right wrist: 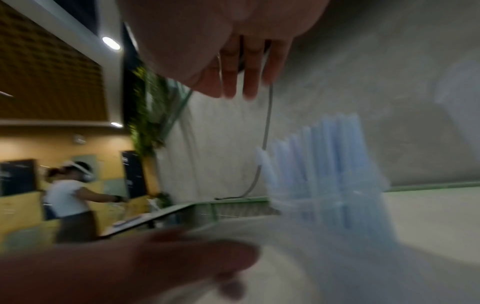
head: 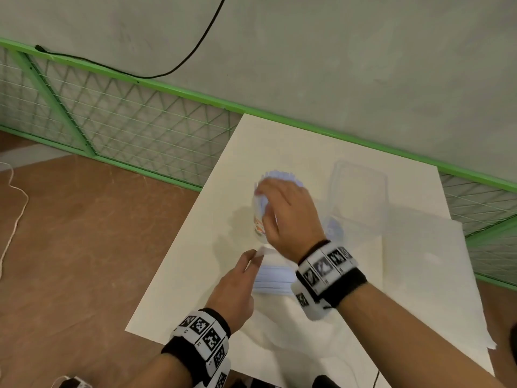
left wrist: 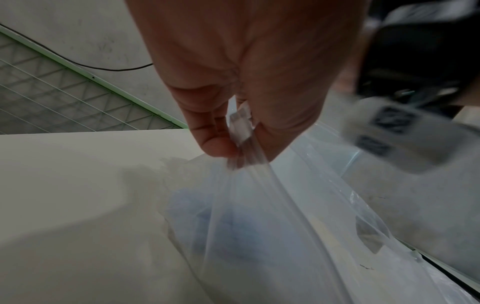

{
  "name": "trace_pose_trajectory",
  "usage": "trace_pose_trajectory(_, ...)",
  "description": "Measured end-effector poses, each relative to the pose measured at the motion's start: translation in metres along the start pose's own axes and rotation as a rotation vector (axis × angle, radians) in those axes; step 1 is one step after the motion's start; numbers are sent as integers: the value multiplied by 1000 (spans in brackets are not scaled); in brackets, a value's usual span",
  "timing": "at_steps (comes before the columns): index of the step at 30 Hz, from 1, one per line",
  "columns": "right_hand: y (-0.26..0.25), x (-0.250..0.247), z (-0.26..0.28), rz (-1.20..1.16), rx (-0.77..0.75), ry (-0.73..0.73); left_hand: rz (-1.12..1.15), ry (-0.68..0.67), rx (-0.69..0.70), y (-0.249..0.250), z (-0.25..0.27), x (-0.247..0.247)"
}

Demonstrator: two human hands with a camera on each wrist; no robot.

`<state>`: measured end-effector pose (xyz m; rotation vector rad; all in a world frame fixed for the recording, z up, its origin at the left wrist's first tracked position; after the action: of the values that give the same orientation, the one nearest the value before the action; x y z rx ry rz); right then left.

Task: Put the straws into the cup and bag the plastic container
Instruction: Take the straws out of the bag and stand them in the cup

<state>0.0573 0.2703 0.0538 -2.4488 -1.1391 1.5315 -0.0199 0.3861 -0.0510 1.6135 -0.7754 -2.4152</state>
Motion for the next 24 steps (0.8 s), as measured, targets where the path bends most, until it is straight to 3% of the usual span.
trace_pose_trajectory(3, -27, -6, 46, -45, -50, -131, 1, -12, -24, 1, -1, 1)
trace_pose_trajectory(7, -14, 30, 119, 70, 297, -764, 59, -23, 64, 9, -5, 5)
trace_pose_trajectory(9, 3, 47, 152, 154, 402, -887, 76, -29, 109, 16, -8, 8)
trace_pose_trajectory(13, 35, 65, 179, 291, 483, -745, 102, -35, 166, 30, -9, 11)
trace_pose_trajectory(24, 51, 83, 184, 424, 500, -629, 105, -28, 178, 27, -11, 17)
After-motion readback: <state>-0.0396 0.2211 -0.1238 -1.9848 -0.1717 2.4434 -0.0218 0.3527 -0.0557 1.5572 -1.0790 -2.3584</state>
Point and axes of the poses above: each hand's wrist, its own z-axis away from the middle knuckle, its own x-axis out of the palm, y = z × x, the point moved 4 cm from there along -z, towards the middle knuckle, and after that the axes turned 4 degrees about -z, right-handed, at the moved point
